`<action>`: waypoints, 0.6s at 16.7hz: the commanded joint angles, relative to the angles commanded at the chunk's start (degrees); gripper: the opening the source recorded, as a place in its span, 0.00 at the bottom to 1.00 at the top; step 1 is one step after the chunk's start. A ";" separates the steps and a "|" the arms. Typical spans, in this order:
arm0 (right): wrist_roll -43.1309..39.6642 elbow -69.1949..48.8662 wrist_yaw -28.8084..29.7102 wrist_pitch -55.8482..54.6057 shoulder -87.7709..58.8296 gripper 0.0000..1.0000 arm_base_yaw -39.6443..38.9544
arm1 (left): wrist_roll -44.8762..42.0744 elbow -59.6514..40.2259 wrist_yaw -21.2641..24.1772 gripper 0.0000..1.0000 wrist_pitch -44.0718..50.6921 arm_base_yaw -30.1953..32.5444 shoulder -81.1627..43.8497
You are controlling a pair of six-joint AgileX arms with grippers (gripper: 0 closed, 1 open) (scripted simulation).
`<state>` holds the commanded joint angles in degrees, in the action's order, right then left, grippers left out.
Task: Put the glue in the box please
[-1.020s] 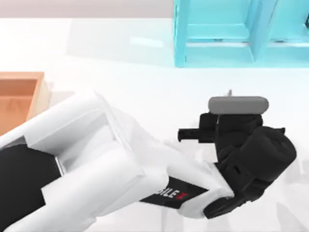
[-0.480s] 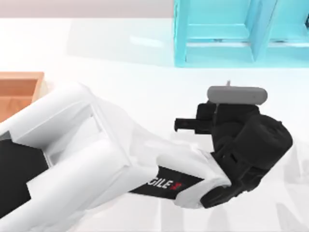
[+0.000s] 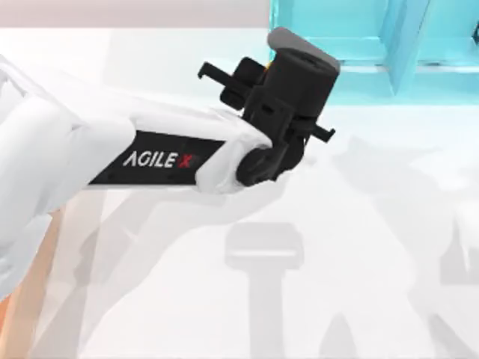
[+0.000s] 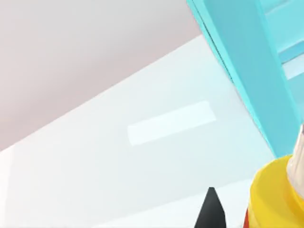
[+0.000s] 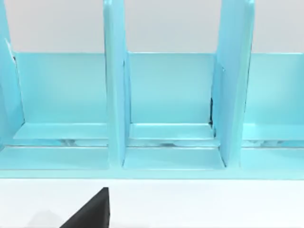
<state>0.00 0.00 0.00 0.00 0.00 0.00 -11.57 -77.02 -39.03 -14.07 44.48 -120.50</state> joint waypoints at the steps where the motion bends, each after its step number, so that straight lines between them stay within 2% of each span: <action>1: 0.00 0.00 0.00 0.00 0.00 1.00 0.00 | -5.17 -0.85 3.48 0.00 2.79 -3.36 0.77; 10: 0.00 0.00 0.00 0.00 0.00 1.00 0.00 | -55.62 -6.95 40.11 0.00 32.23 -37.61 7.88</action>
<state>0.00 0.00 0.00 0.00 0.00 0.00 -67.19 -83.97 1.08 18.16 6.88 -112.63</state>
